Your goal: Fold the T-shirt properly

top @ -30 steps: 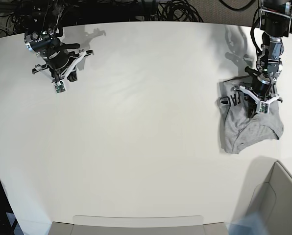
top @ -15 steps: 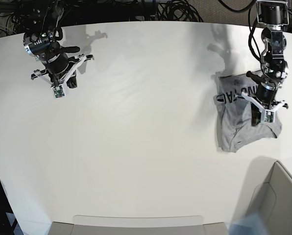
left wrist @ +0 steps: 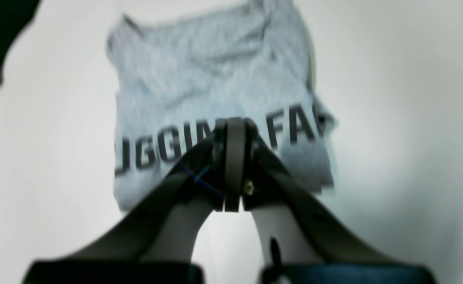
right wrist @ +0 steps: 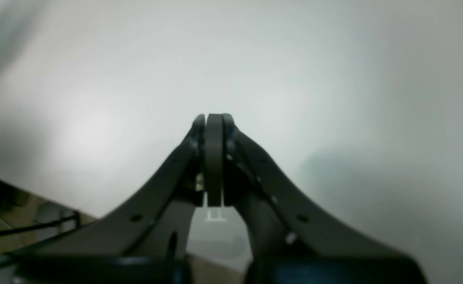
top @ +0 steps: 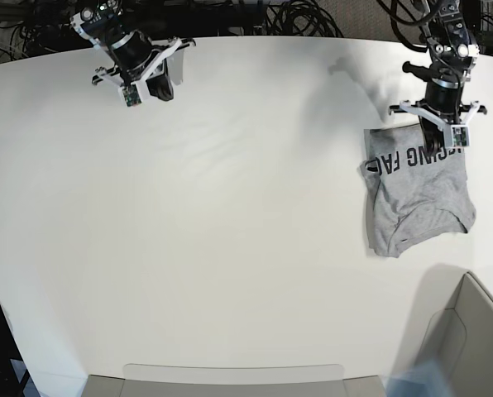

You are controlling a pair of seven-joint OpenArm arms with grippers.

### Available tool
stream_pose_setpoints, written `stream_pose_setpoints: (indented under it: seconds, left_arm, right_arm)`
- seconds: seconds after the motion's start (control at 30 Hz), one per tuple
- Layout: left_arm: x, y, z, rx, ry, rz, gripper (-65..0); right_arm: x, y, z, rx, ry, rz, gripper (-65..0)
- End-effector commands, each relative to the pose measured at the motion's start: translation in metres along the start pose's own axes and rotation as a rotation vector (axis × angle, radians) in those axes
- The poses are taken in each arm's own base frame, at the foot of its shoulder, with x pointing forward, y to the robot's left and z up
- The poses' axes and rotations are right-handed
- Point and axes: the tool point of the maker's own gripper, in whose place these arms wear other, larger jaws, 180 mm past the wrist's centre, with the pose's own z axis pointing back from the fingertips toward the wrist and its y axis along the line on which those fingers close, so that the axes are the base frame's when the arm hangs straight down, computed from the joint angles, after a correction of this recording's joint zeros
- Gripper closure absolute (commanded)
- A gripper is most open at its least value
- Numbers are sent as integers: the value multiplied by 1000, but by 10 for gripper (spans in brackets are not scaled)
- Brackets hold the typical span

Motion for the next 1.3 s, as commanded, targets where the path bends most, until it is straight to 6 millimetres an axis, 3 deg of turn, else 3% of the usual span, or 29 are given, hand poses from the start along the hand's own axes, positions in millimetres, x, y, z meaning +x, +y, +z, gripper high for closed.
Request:
stream_pose_setpoints:
  seconds: [0.0, 0.2, 0.5, 0.67, 0.8, 1.0, 1.27]
  left_arm:
    - [-1, 0, 8, 5, -14, 4, 0]
    - [-63, -10, 47, 20, 101, 19, 0]
    - [-133, -14, 104, 51, 267, 11, 0]
    - [-196, -8, 131, 70, 410, 50, 0]
    - [-235, -2, 152, 93, 425, 66, 0]
    - [-299, -5, 184, 100, 537, 71, 0]
    - [-373, -29, 169, 74, 697, 125, 0]
  right_arm:
    - [4, 2, 6, 2, -31, -1, 0]
    - [-33, 14, 24, 16, 53, -43, 0]
    - [-86, 33, 53, 29, 172, -122, 0]
    - [-135, 38, 58, 20, 242, -209, 0]
    - [-172, 40, 59, 8, 272, -272, 0]
    - [-209, 42, 52, 3, 315, -328, 0]
    - [-266, 29, 21, 1, 463, -276, 0]
